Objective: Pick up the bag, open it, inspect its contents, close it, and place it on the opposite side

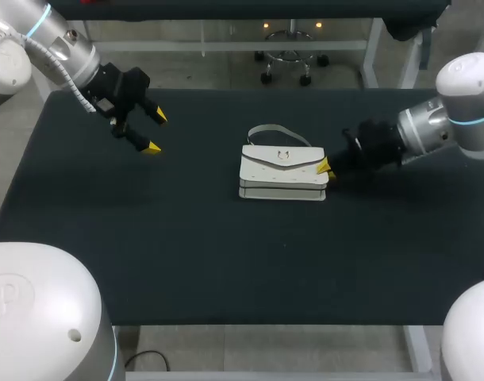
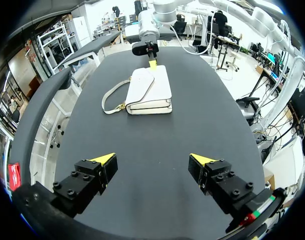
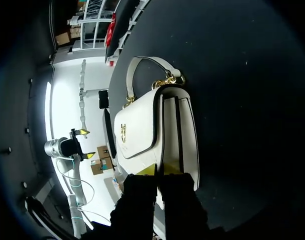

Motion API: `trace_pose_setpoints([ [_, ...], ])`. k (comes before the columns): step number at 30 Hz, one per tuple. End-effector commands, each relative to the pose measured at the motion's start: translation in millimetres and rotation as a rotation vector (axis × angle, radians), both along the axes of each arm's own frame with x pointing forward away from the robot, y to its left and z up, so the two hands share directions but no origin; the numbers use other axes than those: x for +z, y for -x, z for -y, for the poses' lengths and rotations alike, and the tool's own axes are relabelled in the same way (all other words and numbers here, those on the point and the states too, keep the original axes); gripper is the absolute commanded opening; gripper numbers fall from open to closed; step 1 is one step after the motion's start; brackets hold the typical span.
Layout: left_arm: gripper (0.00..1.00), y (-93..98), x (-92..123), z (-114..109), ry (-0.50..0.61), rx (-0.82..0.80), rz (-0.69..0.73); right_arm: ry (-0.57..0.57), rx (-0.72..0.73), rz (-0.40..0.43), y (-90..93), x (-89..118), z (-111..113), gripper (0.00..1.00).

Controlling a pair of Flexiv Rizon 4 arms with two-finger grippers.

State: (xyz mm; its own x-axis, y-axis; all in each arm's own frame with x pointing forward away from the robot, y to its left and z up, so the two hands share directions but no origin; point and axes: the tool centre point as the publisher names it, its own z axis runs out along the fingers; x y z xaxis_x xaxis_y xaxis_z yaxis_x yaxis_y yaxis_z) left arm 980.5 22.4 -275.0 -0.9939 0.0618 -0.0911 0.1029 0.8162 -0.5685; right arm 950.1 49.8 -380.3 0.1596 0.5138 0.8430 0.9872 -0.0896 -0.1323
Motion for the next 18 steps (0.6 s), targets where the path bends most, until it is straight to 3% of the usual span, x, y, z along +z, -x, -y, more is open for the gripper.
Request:
trace_pose_setpoints([
  [1, 1.00, 0.1, -1.0, 0.3, 0.002, 0.000, 0.002, 0.000, 0.002, -0.002, -1.0, -1.5, 0.4, 0.00],
  [5, 1.00, 0.1, -1.0, 0.3, 0.002, 0.000, 0.002, 0.000, 0.002, -0.002, -1.0, -1.5, 0.4, 0.00],
  [11, 1.00, 0.1, -1.0, 0.3, 0.002, 0.000, 0.002, -0.025, -0.058, 0.025, 19.1, 1.1, -14.3, 0.00],
  [18, 1.00, 0.1, -1.0, 0.3, 0.002, 0.000, 0.002, -0.070, -0.019, 0.061, 43.2, 3.1, -37.0, 0.00],
])
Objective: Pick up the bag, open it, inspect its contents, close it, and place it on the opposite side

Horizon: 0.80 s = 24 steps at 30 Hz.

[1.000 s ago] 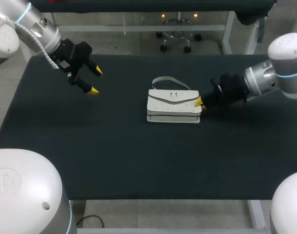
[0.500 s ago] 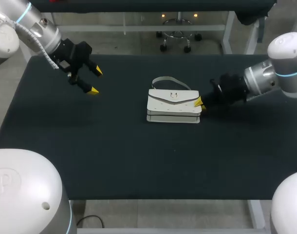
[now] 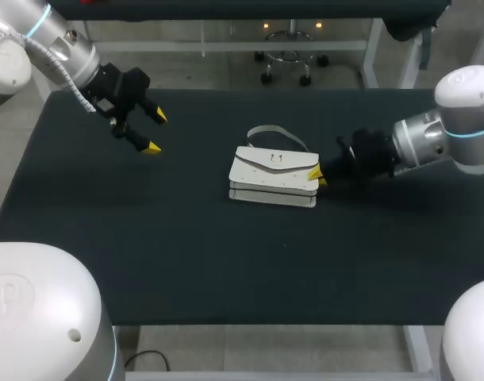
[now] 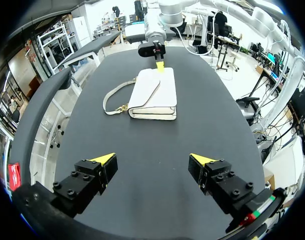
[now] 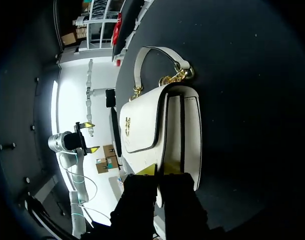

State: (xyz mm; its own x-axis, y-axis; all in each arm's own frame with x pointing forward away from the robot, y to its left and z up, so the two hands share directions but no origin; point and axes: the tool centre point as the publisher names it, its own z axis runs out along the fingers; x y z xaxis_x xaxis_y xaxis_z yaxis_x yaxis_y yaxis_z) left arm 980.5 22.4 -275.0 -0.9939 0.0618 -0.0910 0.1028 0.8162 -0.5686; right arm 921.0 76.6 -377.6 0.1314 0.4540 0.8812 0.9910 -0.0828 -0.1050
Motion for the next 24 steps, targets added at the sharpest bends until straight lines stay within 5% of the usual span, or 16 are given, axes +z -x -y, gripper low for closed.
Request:
trace_pose_setpoints([
  [1, 1.00, 0.1, -1.0, 0.3, 0.002, 0.000, 0.002, -0.001, -0.015, 0.026, 16.1, 0.5, -14.5, 0.00],
  [14, 1.00, 0.1, -1.0, 0.3, 0.002, 0.000, 0.002, 0.001, 0.058, 0.025, 33.0, 0.3, -53.6, 0.00],
  [24, 1.00, 0.1, -1.0, 0.3, 0.002, 0.000, 0.002, -0.005, 0.056, 0.008, 37.6, -5.1, -59.8, 0.00],
])
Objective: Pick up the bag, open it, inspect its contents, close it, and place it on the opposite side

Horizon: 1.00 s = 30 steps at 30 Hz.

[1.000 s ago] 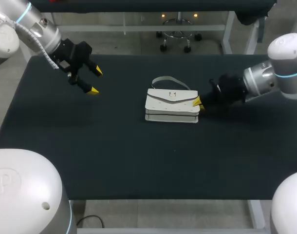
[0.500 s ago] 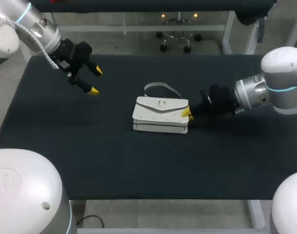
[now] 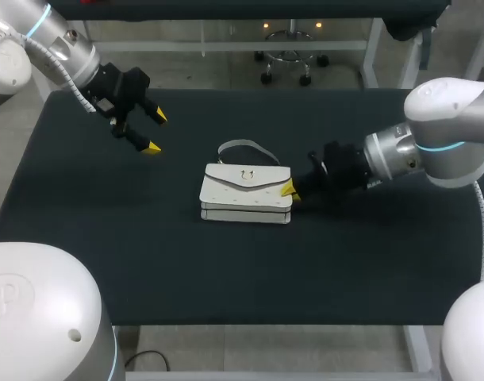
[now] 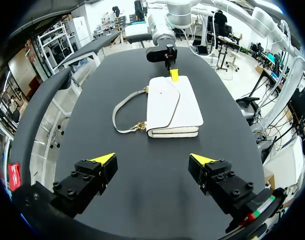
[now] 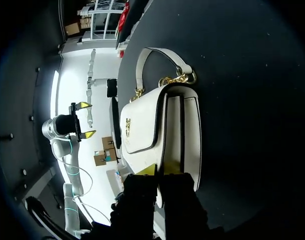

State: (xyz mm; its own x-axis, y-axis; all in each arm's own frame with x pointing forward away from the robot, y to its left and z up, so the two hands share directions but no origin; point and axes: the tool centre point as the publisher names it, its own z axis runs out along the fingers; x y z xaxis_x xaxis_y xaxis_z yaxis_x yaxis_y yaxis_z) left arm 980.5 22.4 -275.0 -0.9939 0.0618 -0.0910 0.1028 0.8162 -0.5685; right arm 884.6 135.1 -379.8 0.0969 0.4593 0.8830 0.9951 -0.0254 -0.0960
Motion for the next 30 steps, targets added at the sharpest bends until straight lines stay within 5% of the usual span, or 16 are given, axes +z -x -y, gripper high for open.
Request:
trace_pose_setpoints([
  [1, 1.00, 0.1, -1.0, 0.3, 0.002, 0.000, 0.002, -0.003, -0.002, -0.001, 1.6, -2.9, -1.8, 0.00],
  [21, 1.00, 0.1, -1.0, 0.3, 0.002, 0.000, 0.002, 0.006, -0.012, -0.012, 1.9, 0.1, 0.9, 0.00],
  [22, 1.00, 0.1, -1.0, 0.3, 0.002, 0.000, 0.002, 0.005, -0.012, -0.014, 1.9, -0.1, 0.9, 0.11],
  [23, 1.00, 0.1, -1.0, 0.3, 0.002, 0.000, 0.002, 0.005, -0.013, -0.015, 2.1, -0.4, 0.9, 0.40],
  [24, 1.00, 0.1, -1.0, 0.3, 0.002, 0.000, 0.002, 0.007, -0.017, -0.017, 2.5, -0.5, 1.2, 0.97],
  [30, 1.00, 0.1, -1.0, 0.3, 0.002, 0.000, 0.002, 0.043, -0.037, -0.011, 6.3, 6.3, 8.6, 1.00],
])
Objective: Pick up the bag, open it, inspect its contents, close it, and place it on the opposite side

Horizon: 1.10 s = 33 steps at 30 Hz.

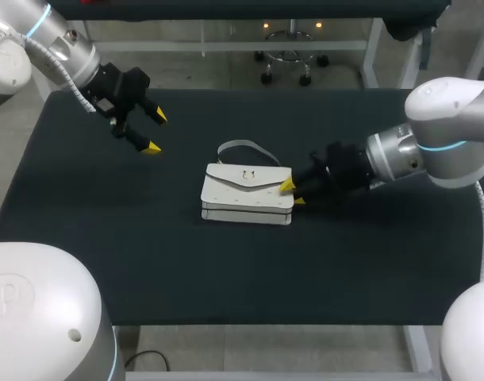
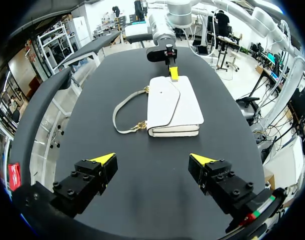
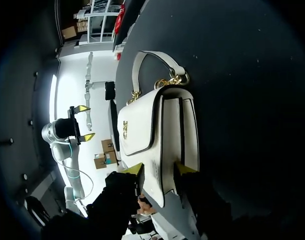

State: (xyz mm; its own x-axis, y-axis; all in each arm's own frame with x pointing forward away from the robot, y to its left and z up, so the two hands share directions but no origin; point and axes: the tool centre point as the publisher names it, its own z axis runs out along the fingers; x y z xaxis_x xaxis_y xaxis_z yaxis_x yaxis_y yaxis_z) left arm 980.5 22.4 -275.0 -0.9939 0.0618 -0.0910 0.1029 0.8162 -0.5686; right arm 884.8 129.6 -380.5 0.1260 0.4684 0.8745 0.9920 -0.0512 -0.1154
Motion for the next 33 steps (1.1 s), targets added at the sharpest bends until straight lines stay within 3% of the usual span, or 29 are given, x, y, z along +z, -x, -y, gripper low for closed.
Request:
trace_pose_setpoints([
  [1, 1.00, 0.1, -1.0, 0.3, 0.002, 0.000, 0.002, 0.033, -0.013, 0.008, 7.1, 9.3, 4.6, 1.00],
  [13, 1.00, 0.1, -1.0, 0.3, 0.002, 0.000, 0.002, 0.160, 0.003, 0.077, 11.7, 35.5, 24.4, 1.00],
  [20, 1.00, 1.0, -0.4, 6.9, -0.025, -0.020, -0.016, 0.235, 0.040, 0.124, 11.8, 42.7, 25.3, 1.00],
  [25, 1.00, 1.7, 1.1, 7.7, -0.014, -0.016, -0.033, 0.228, 0.049, 0.126, 8.8, 43.6, 26.2, 1.00],
  [33, 1.00, 3.8, 6.2, 6.5, -0.022, -0.026, -0.021, 0.336, 0.124, 0.228, 9.4, 45.6, 18.7, 1.00],
])
